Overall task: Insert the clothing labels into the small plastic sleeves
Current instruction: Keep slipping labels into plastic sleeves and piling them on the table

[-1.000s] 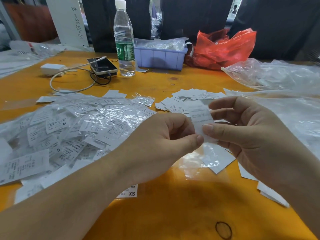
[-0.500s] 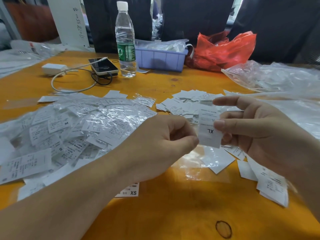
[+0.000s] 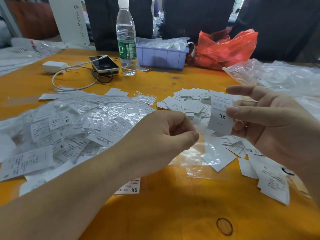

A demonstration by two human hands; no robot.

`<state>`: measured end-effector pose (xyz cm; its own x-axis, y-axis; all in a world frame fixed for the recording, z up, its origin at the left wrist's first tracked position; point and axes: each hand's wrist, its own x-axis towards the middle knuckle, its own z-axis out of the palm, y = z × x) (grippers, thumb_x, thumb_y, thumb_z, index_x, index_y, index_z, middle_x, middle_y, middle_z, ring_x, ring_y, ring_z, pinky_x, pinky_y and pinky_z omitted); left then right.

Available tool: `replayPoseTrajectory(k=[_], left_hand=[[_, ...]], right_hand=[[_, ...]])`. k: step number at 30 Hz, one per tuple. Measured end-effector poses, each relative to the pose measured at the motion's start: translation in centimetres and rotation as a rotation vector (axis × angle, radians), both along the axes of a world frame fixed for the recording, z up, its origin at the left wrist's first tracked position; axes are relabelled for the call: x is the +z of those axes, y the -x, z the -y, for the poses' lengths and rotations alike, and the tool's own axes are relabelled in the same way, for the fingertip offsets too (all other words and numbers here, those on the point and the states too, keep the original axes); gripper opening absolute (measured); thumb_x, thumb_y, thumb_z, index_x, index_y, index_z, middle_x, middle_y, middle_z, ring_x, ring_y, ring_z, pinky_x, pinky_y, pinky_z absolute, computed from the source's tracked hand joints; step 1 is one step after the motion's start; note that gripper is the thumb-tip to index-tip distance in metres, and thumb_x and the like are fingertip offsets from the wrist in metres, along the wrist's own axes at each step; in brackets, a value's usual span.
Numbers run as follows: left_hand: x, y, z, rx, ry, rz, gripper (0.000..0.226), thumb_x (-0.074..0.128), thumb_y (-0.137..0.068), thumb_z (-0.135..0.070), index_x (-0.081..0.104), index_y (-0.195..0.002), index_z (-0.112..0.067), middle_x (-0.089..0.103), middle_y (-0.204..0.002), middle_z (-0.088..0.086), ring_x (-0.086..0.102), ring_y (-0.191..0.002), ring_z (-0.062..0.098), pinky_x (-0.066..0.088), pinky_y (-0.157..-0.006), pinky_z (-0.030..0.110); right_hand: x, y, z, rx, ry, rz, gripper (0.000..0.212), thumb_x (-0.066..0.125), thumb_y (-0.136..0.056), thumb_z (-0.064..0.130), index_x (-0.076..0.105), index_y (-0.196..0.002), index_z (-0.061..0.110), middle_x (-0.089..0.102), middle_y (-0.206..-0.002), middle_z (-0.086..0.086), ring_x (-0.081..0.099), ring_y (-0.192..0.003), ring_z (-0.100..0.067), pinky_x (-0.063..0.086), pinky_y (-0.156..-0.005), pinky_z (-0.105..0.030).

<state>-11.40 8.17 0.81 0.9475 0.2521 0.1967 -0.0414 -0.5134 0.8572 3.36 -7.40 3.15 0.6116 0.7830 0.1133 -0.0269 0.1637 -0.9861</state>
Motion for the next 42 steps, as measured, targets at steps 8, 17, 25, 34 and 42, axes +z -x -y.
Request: replayPoseTrajectory(k=[8, 17, 25, 34, 42], left_hand=[[-0.3, -0.2, -0.4, -0.025, 0.028, -0.033, 0.015, 0.065, -0.092, -0.026, 0.068, -0.083, -0.014, 0.068, -0.076, 0.004, 0.064, -0.071, 0.016, 0.053, -0.072, 0.034], [-0.4, -0.2, -0.5, -0.047, 0.075, -0.043, 0.016, 0.065, -0.091, -0.024, 0.068, -0.086, -0.009, 0.068, -0.071, -0.001, 0.059, -0.065, 0.006, 0.052, -0.067, 0.03], [-0.4, -0.3, -0.4, -0.06, 0.057, -0.062, 0.016, 0.068, -0.089, -0.029, 0.067, -0.078, -0.018, 0.065, -0.068, -0.006, 0.06, -0.065, 0.006, 0.053, -0.067, 0.029], [0.0, -0.1, -0.3, -0.026, 0.014, -0.045, 0.021, 0.072, -0.084, -0.038, 0.067, -0.079, -0.018, 0.065, -0.08, 0.012, 0.062, -0.078, 0.031, 0.053, -0.075, 0.049], [-0.1, -0.2, -0.3, -0.024, 0.021, -0.031, 0.022, 0.073, -0.083, -0.037, 0.065, -0.077, -0.018, 0.064, -0.076, 0.011, 0.06, -0.07, 0.028, 0.052, -0.073, 0.049]], right_hand=[[-0.2, 0.6, -0.1, -0.068, 0.056, 0.203, 0.068, 0.079, -0.05, 0.022, 0.058, -0.114, 0.015, 0.065, -0.066, -0.006, 0.063, -0.062, -0.027, 0.056, -0.057, -0.027], [-0.4, 1.3, -0.2, -0.075, 0.032, 0.215, 0.066, 0.081, -0.053, 0.026, 0.059, -0.114, 0.017, 0.067, -0.071, -0.007, 0.069, -0.065, -0.032, 0.056, -0.057, -0.028], [-0.6, 1.4, -0.4, -0.069, 0.042, 0.223, 0.065, 0.08, -0.053, 0.025, 0.058, -0.114, 0.017, 0.068, -0.071, -0.007, 0.071, -0.067, -0.032, 0.057, -0.059, -0.027], [-0.1, 0.5, 0.0, -0.123, -0.032, 0.233, 0.062, 0.079, -0.056, 0.025, 0.057, -0.113, 0.014, 0.072, -0.073, -0.01, 0.066, -0.055, -0.021, 0.054, -0.055, -0.025], [-0.1, 0.0, 0.1, -0.088, -0.016, 0.217, 0.06, 0.078, -0.057, 0.02, 0.06, -0.113, 0.012, 0.07, -0.071, -0.008, 0.063, -0.053, -0.02, 0.054, -0.054, -0.027]])
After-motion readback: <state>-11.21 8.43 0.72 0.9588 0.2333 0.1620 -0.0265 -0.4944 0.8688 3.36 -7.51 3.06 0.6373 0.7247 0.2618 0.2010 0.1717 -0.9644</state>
